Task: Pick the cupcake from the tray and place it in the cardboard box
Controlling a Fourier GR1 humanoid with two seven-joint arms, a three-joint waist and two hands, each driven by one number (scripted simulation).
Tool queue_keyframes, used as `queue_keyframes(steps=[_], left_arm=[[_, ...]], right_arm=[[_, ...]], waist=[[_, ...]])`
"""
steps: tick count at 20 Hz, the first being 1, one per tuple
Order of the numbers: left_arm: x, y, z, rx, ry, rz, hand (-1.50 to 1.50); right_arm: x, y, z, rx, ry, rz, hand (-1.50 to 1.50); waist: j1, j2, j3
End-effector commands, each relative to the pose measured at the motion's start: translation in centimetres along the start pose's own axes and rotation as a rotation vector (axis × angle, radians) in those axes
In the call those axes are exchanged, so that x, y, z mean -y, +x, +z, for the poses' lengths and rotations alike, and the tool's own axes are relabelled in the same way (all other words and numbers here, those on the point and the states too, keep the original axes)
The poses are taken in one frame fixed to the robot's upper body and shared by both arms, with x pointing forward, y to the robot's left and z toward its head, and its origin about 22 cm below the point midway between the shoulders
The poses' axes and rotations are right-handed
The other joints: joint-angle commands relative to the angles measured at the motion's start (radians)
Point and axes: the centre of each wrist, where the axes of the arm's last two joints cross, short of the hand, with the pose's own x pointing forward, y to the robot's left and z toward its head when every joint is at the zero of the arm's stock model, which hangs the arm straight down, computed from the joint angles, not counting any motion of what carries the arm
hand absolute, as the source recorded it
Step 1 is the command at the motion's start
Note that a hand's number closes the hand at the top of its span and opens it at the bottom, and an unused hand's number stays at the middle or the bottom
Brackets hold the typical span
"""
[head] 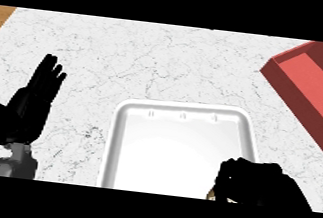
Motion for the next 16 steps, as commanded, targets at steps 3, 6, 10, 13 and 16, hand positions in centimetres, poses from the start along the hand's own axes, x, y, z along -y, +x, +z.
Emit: queue_keyframes(steps=[3,6,10,13,16], left_arm=[[-0.3,-0.7,1.0,-0.005,-0.006,-0.016,0.00],[0.0,-0.7,0.9,-0.005,-0.009,-0.003,0.00],[-0.2,0.6,-0.6,-0.006,-0.001,-0.004,0.00],[-1.1,0.8,-1.8,0.016,0.003,0.005,0.00],[-0.9,0.2,-0.7,0.012,-0.014,0.009,0.00]], right_arm=[[5.8,-1.7,0.2,-0.137,-0.229,-0.039,1.50],[6.5,-4.2,-0.1,-0.210,-0.251,-0.055,1.50],[9.2,-6.3,-3.3,-0.264,-0.230,-0.054,1.50],[11.0,-10.7,-4.0,-0.307,-0.235,-0.037,1.50],[9.9,-14.7,-6.5,-0.347,-0.272,0.002,1.50]], waist=[[0.006,0.001,0.000],[0.002,0.001,0.001],[0.004,0.001,0.000],[-0.001,0.003,0.000],[0.012,0.004,0.001]])
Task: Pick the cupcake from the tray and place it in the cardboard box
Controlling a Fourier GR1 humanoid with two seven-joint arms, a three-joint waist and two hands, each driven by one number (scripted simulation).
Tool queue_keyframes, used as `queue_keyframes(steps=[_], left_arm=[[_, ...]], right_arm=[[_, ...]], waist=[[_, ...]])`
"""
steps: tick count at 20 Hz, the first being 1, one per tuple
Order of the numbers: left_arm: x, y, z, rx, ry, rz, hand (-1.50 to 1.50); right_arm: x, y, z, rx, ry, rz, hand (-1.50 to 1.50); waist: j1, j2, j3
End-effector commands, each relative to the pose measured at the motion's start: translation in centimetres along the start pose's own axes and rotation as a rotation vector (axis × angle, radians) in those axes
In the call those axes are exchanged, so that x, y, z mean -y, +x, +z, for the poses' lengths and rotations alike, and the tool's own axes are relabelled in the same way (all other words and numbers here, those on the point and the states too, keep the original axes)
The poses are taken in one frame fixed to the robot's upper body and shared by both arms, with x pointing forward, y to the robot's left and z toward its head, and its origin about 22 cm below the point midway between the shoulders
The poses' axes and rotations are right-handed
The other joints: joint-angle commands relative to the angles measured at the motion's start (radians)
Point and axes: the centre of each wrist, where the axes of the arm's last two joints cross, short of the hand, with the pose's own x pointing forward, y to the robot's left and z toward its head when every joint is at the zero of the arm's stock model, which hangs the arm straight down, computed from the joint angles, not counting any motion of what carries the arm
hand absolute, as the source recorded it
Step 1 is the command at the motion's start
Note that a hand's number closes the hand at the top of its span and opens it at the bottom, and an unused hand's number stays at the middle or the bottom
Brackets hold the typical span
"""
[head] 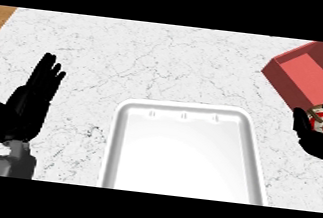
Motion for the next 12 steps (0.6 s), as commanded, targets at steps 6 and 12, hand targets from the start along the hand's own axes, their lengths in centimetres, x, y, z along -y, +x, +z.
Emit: queue_keyframes(steps=[6,12], left_arm=[[0.7,2.1,-1.5,0.022,-0.018,0.015,0.00],[0.3,0.1,0.5,-0.004,-0.008,-0.005,0.00]], right_arm=[[0.3,-6.1,-6.1,-0.052,-0.082,0.135,1.50],[-2.4,-10.4,-8.4,-0.070,-0.044,0.227,1.50]], waist=[[0.006,0.001,0.000],[0.010,0.001,0.000]])
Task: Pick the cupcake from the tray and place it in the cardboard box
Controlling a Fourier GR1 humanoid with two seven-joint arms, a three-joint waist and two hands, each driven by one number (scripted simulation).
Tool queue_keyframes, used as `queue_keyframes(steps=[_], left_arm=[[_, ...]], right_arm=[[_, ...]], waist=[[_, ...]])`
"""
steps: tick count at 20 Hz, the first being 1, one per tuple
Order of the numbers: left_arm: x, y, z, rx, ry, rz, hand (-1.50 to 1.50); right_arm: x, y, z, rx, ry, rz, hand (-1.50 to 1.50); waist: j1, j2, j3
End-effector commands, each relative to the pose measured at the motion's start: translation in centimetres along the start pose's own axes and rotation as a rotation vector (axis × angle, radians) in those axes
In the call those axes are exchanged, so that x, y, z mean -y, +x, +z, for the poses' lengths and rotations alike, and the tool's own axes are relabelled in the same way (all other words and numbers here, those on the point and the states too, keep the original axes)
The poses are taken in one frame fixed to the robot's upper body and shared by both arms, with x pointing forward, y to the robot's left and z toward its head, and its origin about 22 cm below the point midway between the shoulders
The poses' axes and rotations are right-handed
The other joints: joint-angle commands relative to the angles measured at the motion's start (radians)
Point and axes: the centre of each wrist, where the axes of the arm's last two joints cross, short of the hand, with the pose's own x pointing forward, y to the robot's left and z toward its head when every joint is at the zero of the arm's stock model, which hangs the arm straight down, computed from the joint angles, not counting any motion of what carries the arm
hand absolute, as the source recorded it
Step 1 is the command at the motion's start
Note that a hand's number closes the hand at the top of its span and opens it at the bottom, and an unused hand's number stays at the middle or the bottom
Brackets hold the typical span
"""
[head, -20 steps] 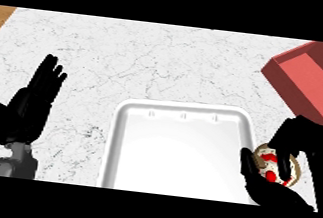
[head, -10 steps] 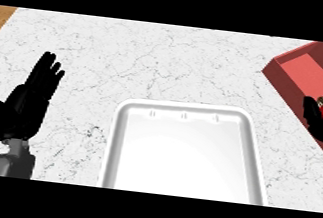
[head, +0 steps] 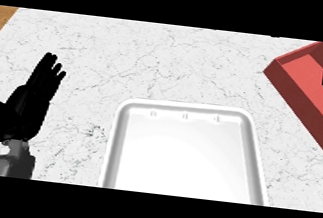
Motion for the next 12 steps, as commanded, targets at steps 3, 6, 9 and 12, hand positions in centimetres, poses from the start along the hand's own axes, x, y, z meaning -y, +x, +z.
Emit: queue_keyframes(steps=[3,6,9,12], left_arm=[[0.9,0.7,0.4,-0.006,0.000,-0.002,0.00],[1.0,0.9,-0.9,0.012,-0.018,0.004,0.00],[1.9,0.2,-0.4,-0.006,-0.031,0.019,0.00],[0.0,0.3,1.1,-0.001,-0.009,0.000,0.00]], right_arm=[[-3.6,-4.6,-1.5,-0.008,0.103,0.141,1.50],[-3.6,-6.4,-1.7,-0.087,0.321,0.348,1.50],[-6.6,-8.5,-1.5,-0.167,0.449,0.353,-1.50],[-7.4,-10.4,-2.4,-0.131,0.443,0.214,-1.50]], waist=[[0.006,0.001,0.000],[0.017,0.011,-0.001],[0.025,0.010,0.001],[0.021,0.004,0.001]])
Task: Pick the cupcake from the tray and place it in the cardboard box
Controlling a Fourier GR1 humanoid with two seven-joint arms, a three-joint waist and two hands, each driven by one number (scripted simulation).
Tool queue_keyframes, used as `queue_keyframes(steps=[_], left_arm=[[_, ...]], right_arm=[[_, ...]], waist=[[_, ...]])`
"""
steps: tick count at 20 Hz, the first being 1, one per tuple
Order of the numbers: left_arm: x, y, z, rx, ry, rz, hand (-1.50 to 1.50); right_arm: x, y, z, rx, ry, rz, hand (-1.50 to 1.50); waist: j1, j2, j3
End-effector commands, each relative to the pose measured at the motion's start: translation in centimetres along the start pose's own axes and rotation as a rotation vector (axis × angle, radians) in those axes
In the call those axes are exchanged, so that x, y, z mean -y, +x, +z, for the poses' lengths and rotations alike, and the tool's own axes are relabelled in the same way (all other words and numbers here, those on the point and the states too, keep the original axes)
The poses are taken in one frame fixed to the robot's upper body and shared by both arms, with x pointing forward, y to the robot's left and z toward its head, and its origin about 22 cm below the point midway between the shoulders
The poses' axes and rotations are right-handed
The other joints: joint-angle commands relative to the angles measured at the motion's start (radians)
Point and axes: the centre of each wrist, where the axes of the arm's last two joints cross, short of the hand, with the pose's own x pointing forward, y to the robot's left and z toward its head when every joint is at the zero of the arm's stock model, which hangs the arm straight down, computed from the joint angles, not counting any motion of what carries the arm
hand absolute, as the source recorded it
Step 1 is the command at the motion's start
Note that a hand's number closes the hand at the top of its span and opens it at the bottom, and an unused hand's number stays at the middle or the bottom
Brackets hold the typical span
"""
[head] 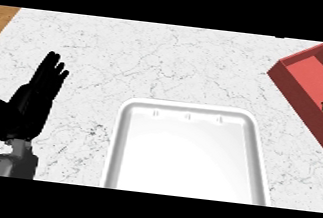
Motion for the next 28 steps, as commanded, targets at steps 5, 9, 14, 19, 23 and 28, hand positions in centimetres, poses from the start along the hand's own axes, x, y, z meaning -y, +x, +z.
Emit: queue_keyframes(steps=[5,9,14,19,23,28], left_arm=[[-0.8,-0.1,0.5,0.001,-0.008,-0.009,0.00],[0.4,-0.9,1.1,0.002,0.011,-0.009,0.00],[-1.1,-0.3,-0.1,-0.011,0.017,0.012,0.00],[-0.4,-0.6,0.2,-0.007,0.029,-0.011,0.00],[0.7,-0.1,0.4,-0.005,0.002,0.013,0.00],[-0.6,-1.7,-0.1,0.002,0.013,-0.008,0.00]], right_arm=[[-1.7,-1.4,-1.8,0.087,-0.250,-0.267,-1.50],[0.3,-0.7,-2.1,0.193,-0.438,-0.443,-1.50],[2.4,-2.4,-2.7,0.184,-0.419,-0.751,-1.50],[3.7,-5.5,-2.3,0.162,-0.397,-1.111,-1.50],[1.7,-8.8,-0.7,0.144,-0.433,-1.223,-1.50],[2.2,-12.8,1.4,0.118,-0.515,-1.246,-1.50]], waist=[[0.001,0.000,0.002],[-0.014,-0.008,0.002],[-0.021,-0.008,0.000],[-0.032,-0.010,0.000],[-0.025,-0.008,0.001],[-0.023,-0.005,0.000]])
